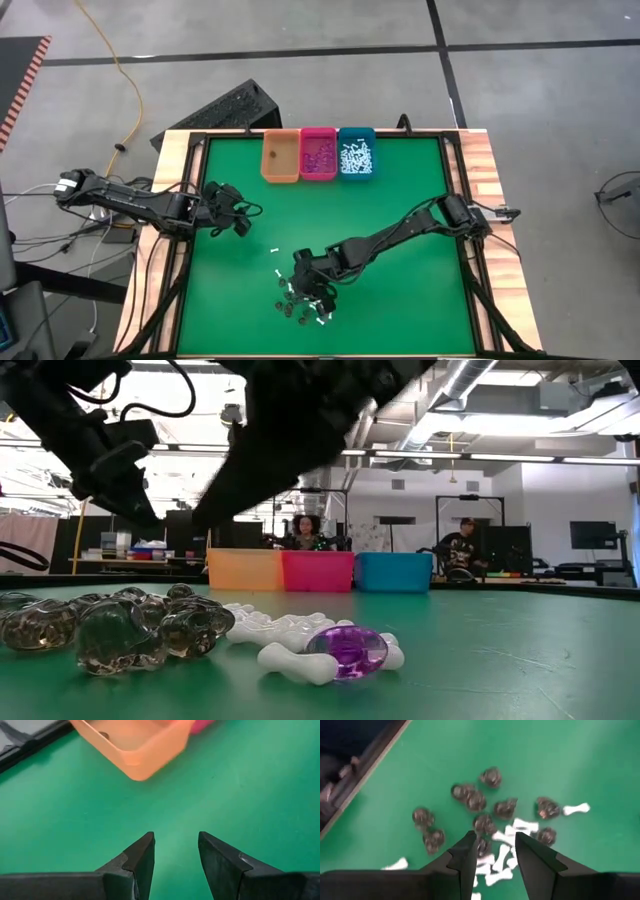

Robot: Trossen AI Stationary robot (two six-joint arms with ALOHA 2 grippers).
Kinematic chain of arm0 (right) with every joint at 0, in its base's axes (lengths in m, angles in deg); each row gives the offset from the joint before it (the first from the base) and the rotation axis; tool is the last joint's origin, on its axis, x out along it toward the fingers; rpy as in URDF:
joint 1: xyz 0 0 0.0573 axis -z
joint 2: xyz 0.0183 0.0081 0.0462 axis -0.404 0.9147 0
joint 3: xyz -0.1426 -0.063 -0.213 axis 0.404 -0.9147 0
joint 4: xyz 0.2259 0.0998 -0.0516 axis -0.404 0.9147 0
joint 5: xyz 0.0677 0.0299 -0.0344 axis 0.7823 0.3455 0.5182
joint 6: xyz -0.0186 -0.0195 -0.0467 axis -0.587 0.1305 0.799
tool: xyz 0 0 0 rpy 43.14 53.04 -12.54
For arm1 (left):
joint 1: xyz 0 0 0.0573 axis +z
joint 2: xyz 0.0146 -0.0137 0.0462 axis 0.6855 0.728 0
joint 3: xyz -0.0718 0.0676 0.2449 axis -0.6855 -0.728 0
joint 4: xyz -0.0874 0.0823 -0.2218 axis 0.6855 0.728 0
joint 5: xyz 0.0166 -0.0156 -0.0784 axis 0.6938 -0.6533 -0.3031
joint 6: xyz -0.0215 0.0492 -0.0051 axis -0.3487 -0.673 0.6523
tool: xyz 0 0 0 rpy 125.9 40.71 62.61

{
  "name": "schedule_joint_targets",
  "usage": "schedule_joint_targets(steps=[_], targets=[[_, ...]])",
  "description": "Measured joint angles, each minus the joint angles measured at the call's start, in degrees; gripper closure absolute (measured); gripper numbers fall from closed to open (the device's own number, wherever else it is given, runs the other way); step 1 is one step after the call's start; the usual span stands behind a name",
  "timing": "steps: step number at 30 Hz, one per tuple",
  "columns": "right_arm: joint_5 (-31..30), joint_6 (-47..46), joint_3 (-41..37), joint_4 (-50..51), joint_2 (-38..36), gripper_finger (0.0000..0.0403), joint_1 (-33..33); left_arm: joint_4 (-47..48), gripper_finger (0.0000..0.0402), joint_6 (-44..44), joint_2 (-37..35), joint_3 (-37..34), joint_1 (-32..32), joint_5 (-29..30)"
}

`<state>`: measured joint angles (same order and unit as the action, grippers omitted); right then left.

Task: Sort Halloween decoration
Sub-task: Put the violet witch hat toy into the red bin

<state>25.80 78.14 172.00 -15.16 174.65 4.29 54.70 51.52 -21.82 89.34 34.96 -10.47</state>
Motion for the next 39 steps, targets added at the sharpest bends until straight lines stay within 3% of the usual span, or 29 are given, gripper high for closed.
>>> schedule_joint_targets(steps=[5,10,17,26,34,39], targets=[[2.2,-4.7,0.5,-1.6,-1.4,0.024,1.2,1.1,0.0258,-3.4,0.0,0.0,1.6,-5.8],[2.5,-3.2,-1.4,0.2,-5.4,0.024,2.2,4.3,0.0258,-5.5,-0.1,0.0,7.7,-3.5],[2.7,2.7,-2.2,8.8,-9.9,0.024,6.4,0.1,0.0258,-11.9,0.0,0.0,13.6,-1.1],[2.6,3.3,-2.2,6.1,-10.4,0.024,7.6,2.7,0.0258,-10.7,-0.1,0.0,14.2,-5.1],[2.2,-5.9,-2.2,5.9,-10.3,0.024,6.4,1.4,0.0258,-12.2,-0.1,0.0,14.2,-4.6],[-4.1,-7.1,-2.2,4.8,-10.3,0.024,3.7,1.2,0.0258,-14.7,-0.1,0.0,14.2,-4.6]])
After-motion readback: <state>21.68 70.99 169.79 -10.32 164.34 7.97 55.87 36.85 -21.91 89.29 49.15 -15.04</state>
